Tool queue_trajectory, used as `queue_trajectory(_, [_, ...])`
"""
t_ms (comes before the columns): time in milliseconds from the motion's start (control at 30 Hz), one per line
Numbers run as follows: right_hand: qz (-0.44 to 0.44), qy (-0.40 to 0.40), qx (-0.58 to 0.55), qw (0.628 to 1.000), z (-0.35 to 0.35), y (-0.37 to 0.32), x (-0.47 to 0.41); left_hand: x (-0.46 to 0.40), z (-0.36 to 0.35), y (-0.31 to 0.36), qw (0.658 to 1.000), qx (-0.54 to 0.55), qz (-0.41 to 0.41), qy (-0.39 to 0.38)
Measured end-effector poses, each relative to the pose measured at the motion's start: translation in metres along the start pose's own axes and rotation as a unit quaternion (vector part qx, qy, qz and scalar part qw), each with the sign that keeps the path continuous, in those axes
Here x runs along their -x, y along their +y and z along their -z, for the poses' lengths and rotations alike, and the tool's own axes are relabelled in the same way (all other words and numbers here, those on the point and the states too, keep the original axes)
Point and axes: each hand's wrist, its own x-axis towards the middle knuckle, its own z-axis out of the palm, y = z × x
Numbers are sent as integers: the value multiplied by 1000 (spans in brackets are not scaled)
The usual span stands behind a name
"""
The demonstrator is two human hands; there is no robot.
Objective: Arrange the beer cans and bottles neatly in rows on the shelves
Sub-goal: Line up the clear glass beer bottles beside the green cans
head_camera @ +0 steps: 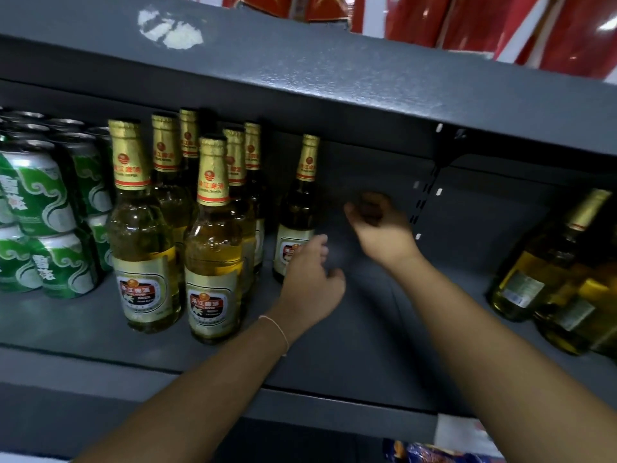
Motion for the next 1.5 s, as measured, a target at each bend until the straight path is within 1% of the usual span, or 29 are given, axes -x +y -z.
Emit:
queue_trajectory(67, [-1, 25, -10, 1000, 23, 5, 3, -6, -9, 14, 1000, 12, -25, -5])
queue_trajectory(200, [1, 84, -27, 996, 73, 23, 11, -19, -35, 48, 997, 37, -43, -43])
queue_trajectory(300, [16, 135, 2, 991, 111, 44, 18, -21, -59, 74, 995, 47, -55, -75])
queue_trajectory(400, [8, 177, 18, 984, 149, 70, 26, -17, -86, 94, 989, 54, -78, -117])
queue_trajectory(467, [12, 202, 50, 978, 174, 88, 31, -12, -105, 106, 984, 51, -94, -145])
queue_trajectory(667, [-23, 288, 107, 951, 242, 128, 44, 0, -161, 137, 967, 54, -131, -211])
queue_trajectory(800, [-93, 324, 124, 933, 281, 149, 47, 5, -188, 157, 960, 66, -129, -242])
queue_trajectory(867, [-133, 323, 135, 927, 297, 159, 46, 8, -201, 165, 956, 76, -127, -253])
queue_trajectory(1000, [-179, 279, 128, 935, 317, 178, 32, 9, -221, 172, 951, 82, -130, -269])
queue_trajectory(1100, [-200, 233, 117, 944, 329, 187, 18, 11, -229, 175, 949, 90, -126, -275])
queue_trajectory(1200, [-192, 171, 161, 953, 336, 195, 4, 10, -232, 175, 951, 90, -121, -270])
queue_trajectory(1267, [-155, 178, 169, 957, 337, 199, -6, 10, -232, 173, 952, 81, -121, -268])
queue_trajectory(1333, [-146, 169, 156, 962, 336, 204, -12, 10, -231, 171, 954, 80, -116, -265])
queue_trajectory(1433, [-190, 178, 144, 955, 336, 216, -18, 10, -230, 169, 955, 77, -114, -262])
queue_trajectory(1500, [-202, 193, 147, 949, 334, 216, -17, 10, -230, 168, 955, 80, -110, -265])
